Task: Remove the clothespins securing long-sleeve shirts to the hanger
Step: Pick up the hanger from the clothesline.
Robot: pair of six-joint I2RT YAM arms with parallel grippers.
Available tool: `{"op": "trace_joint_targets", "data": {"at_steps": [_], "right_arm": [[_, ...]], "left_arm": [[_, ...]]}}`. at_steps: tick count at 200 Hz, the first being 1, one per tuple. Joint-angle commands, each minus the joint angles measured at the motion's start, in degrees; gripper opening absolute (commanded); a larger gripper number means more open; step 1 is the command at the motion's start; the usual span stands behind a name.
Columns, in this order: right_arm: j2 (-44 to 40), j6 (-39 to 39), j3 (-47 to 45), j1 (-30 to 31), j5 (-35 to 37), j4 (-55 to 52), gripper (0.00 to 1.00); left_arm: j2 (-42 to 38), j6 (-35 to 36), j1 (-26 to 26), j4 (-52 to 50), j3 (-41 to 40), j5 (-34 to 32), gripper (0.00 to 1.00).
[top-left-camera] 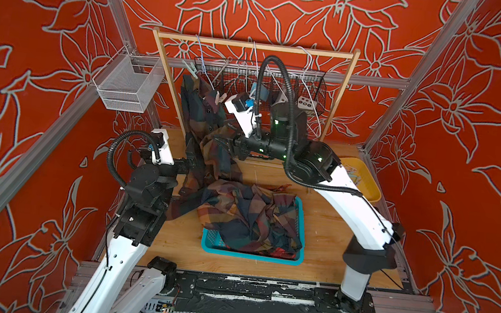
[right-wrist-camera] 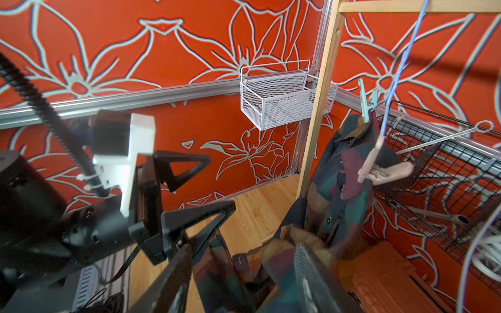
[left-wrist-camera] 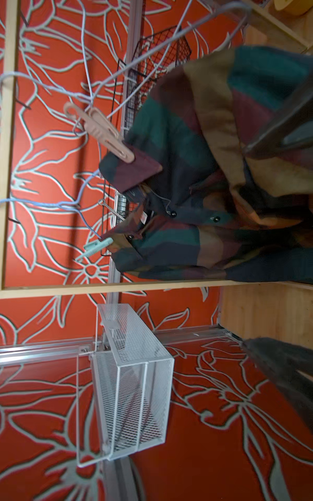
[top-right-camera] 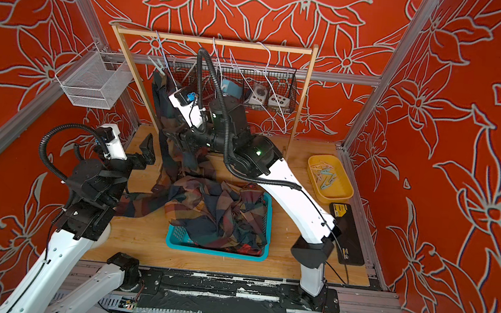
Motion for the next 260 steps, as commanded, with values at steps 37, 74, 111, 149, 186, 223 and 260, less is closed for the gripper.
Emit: {"op": "trace_joint_targets", "data": {"at_steps": [37,74,111,149,186,223,260], "right_arm": [[9.06,0.47,9.69,-2.09,6.68,-2.73,0.6],[10.67,1.46,9.47,-4.18,7.53,-1.02,0.59],[11.0,0.35,9.48,-4.43,8.81,0.19,0.59],[7.82,-1.6,6.81,-4.41,7.95,0.79,0.59],[5.46,-3.4,5.04,-4.45,9.65,1.63,0.59],[4.59,-4.04,4.77,-4.44,9.99,1.55,0.59],[5.14,-3.88,4.52,-5.17,10.4,2.29,0.6]], "left_arm": [[0.3,-4.86,2.22,1.31,-1.61,-2.09,0.98],[0.21,-5.32,2.6,2.26,-2.73,-1.75,0.98],[0.03,-5.13,2.72,2.72,-3.13,-1.57,0.98],[-0.06,-5.26,2.71,3.51,-3.99,-0.88,0.98],[0.39,-5.46,2.8,3.76,-4.28,0.0,0.98],[0.21,-5.28,2.86,3.95,-4.64,0.01,0.98],[0.38,-5.63,2.96,4.13,-4.99,0.98,0.98]]}}
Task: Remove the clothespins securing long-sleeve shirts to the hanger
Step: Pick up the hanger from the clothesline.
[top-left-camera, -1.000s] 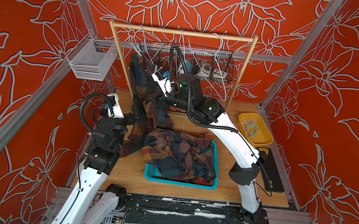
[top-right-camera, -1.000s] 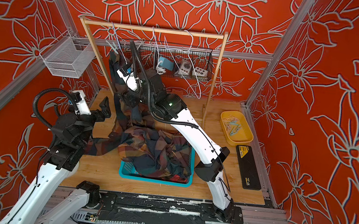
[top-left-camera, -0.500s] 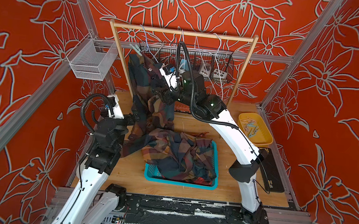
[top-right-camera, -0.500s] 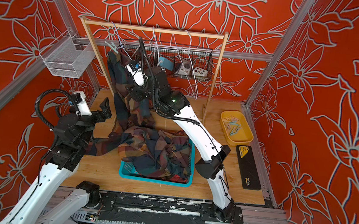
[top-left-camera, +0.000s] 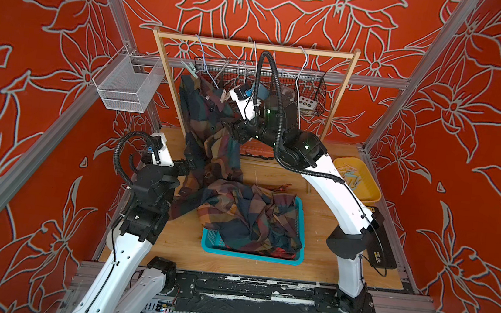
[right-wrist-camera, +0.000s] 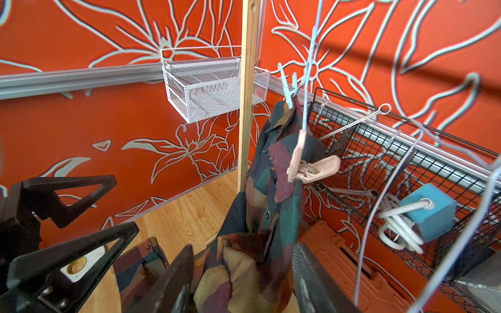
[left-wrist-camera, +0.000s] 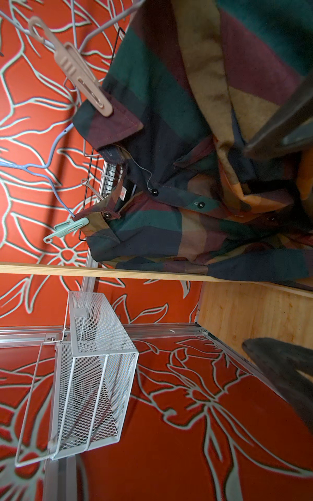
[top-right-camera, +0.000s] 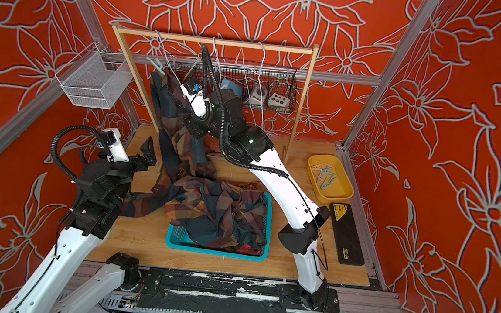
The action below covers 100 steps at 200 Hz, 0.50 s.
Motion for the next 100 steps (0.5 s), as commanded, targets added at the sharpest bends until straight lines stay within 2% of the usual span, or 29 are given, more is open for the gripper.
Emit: {"op": "trace_joint_targets", "data": {"at_steps": [1,100], "right_arm": [[-0.75,-1.03,-0.69,-0.51,0.59,1.72,0.59],[6.69,1.51,3.14,-2.71,0.19,3.01,0.57]], "left_arm": [[-0.16,-0.76,0.44,1.9,-0.84,0.93,0.98],[0.25,-0.67,0.52,2.25,-1.21,1.68,0.98]]}}
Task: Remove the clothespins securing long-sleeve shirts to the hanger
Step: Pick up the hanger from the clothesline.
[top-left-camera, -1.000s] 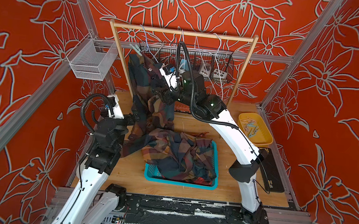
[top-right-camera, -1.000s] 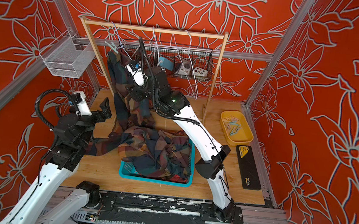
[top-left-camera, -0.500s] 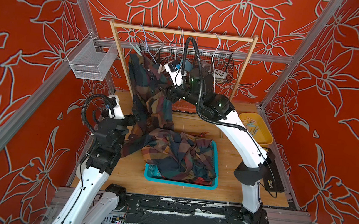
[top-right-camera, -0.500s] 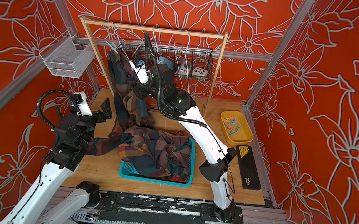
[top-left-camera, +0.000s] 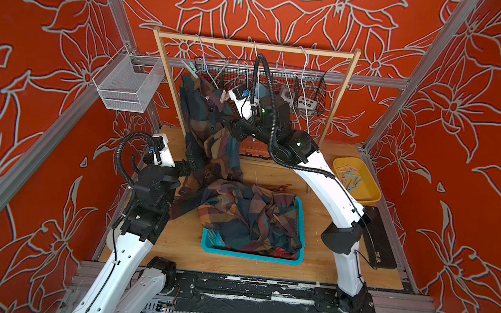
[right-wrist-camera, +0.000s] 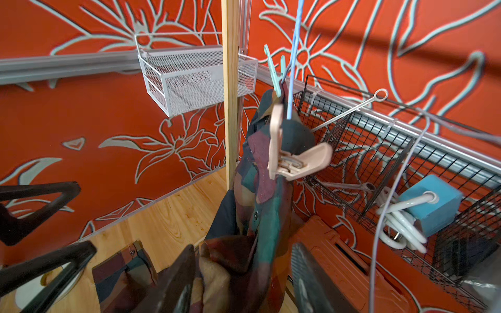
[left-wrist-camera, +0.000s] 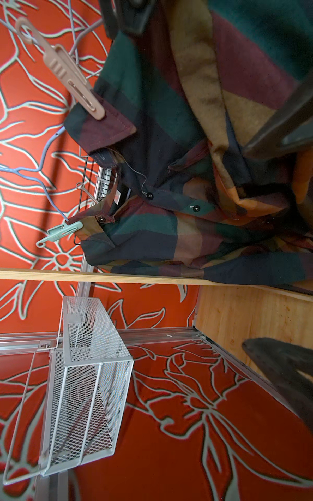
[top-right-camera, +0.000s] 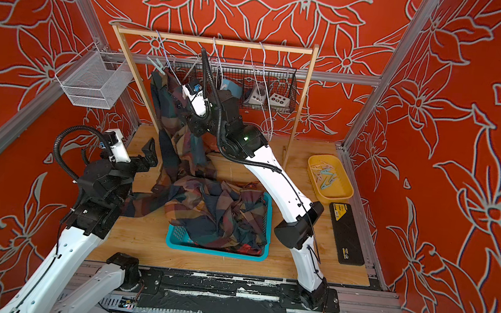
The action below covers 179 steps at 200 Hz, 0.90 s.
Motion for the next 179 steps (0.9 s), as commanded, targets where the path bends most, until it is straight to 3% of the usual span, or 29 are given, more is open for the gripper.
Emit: {"op": "trace_joint_targets", "data": {"at_steps": [1,32,80,119,179], "right_arm": [[2.1,1.17,2.42,-0.67,-0.03,1.27,0.57],[3.71,2.03,2.96,-1.39,-0.83,1.84,0.54],[4.79,2.22,4.07,-1.57,-0.72,3.42,0.32],[4.51,1.84,4.49,-1.55,-0.26,4.39,0.02],[4.49,3.68,4.83,-1.51,0.42,5.44,0.0]], "left_arm": [[0.13,-0.45,0.48,2.07,-0.5,0.48,0.98],[0.32,-0.54,0.57,2.16,-0.62,0.83,0.98],[0.6,-0.7,0.74,2.34,-0.89,1.44,0.98],[0.67,-0.89,0.92,2.43,-1.02,1.92,0.98],[0.76,-1.07,1.12,2.49,-1.16,2.41,0.98]]}}
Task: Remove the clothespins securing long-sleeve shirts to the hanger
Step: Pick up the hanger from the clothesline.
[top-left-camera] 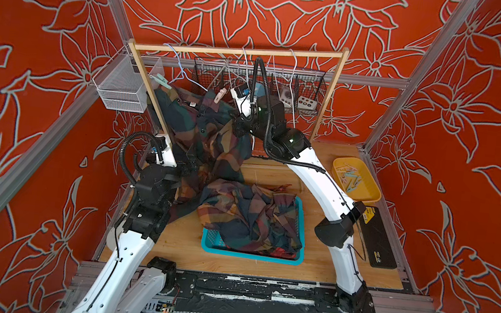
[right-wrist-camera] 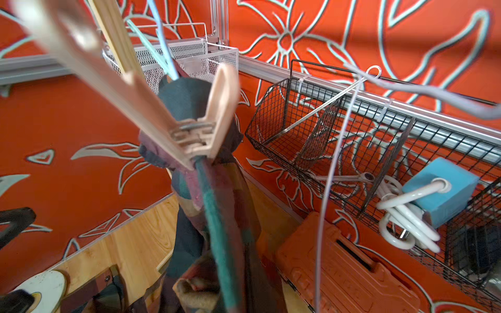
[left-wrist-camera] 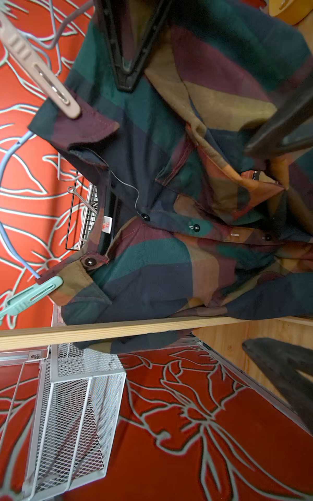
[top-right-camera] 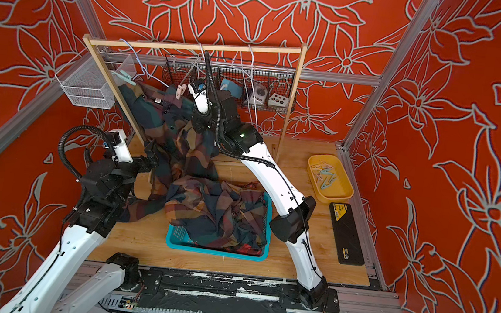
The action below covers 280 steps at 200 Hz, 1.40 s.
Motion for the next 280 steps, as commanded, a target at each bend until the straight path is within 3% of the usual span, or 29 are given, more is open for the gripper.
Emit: {"op": "trace_joint_targets", "data": {"at_steps": [1,79,280], "right_arm": [[0.17,0.39,2.24,0.49,-0.16,2.87,0.0],[0.57,5.99,2.59,0.41,6.37,3.96,0.0],[-0.09,11.0,3.89,0.29,7.09,10.28,0.0]], "left_arm": [[-0.13,-0.69,0.38,1.61,-0.21,0.64,0.98],[0.53,-1.66,0.72,1.58,-0.12,2.09,0.98],[0.9,-2.1,1.08,1.53,-0.21,3.37,0.98]]}}
